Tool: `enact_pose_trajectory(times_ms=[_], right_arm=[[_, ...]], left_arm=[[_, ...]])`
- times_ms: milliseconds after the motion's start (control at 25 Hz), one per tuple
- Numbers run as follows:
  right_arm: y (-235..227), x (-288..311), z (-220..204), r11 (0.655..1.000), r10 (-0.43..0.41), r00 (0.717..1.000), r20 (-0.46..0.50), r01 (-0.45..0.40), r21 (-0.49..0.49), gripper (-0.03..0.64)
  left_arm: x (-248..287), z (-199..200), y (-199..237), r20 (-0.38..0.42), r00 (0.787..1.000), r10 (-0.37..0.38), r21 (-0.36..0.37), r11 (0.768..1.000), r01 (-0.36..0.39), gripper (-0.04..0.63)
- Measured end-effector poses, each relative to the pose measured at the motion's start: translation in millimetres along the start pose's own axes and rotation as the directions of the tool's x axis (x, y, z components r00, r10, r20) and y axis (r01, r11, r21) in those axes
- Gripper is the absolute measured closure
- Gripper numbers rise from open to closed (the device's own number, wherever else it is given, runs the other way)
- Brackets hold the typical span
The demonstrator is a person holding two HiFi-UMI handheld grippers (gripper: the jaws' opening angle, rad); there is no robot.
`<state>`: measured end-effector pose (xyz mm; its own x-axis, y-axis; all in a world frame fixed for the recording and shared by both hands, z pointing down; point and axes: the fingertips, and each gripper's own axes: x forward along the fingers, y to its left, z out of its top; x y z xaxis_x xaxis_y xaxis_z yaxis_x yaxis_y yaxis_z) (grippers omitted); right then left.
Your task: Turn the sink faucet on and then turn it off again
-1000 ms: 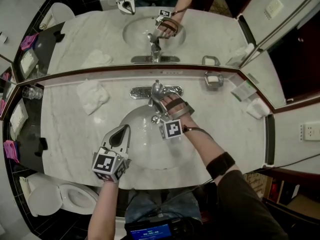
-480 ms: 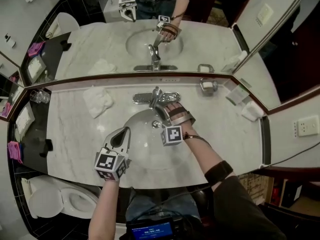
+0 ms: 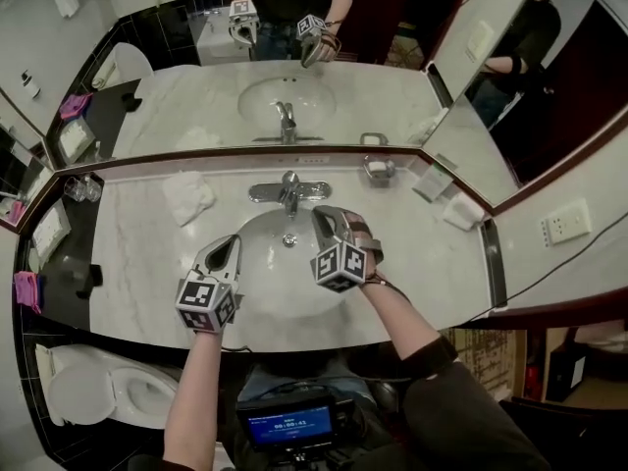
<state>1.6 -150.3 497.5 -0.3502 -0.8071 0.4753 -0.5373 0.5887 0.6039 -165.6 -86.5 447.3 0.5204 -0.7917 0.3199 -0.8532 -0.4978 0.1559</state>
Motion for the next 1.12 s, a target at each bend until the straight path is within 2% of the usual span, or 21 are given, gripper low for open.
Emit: enact_pose_trajectory(times_ms=[120, 240, 400, 480, 720, 920, 1120], right_arm=[[-11.6, -28.6, 2.9, 0.987, -0.003, 1.000, 0.000, 0.003, 0.160, 0.595], [-26.0, -50.1, 7.8, 0.957, -0.007, 1.000, 0.018, 0.001, 0.290, 0.595], [-37.0, -85.1, -2.8, 0.874, -0.012, 1.000, 0.011, 0.005, 0.486, 0.595], [-38.5, -96.7, -6.1, 0.835, -0.013, 1.000, 0.016, 0.002, 0.550, 0.595], [-26.1, -117.6, -20.8, 0.778, -0.004, 1.000, 0.009, -0.003, 0.628, 0.595], [-12.7, -123.6, -43.4, 0.763, 0.000, 1.000, -0.015, 0.010, 0.646, 0.595], [-8.2, -130.5, -51.8, 0.749, 0.001, 1.000, -0.025, 0.016, 0.662, 0.595]], left_arm=[[-7.9, 5.3, -5.6, 0.026, 1.000, -0.013, 0.002, 1.000, 0.013, 0.595], [-16.9, 20.7, -15.6, 0.025, 0.999, -0.028, 0.009, 1.000, 0.028, 0.595], [-23.7, 17.4, -26.0, 0.018, 0.999, -0.038, 0.035, 0.999, 0.037, 0.595], [-27.8, 19.8, -31.1, 0.023, 0.999, -0.046, 0.038, 0.998, 0.045, 0.595], [-37.3, 15.2, -39.1, 0.042, 0.998, -0.056, 0.040, 0.998, 0.055, 0.595], [-47.7, 15.5, -51.4, 0.031, 0.997, -0.076, 0.045, 0.996, 0.075, 0.595], [-51.4, 19.7, -56.9, 0.047, 0.996, -0.081, 0.012, 0.997, 0.080, 0.595]])
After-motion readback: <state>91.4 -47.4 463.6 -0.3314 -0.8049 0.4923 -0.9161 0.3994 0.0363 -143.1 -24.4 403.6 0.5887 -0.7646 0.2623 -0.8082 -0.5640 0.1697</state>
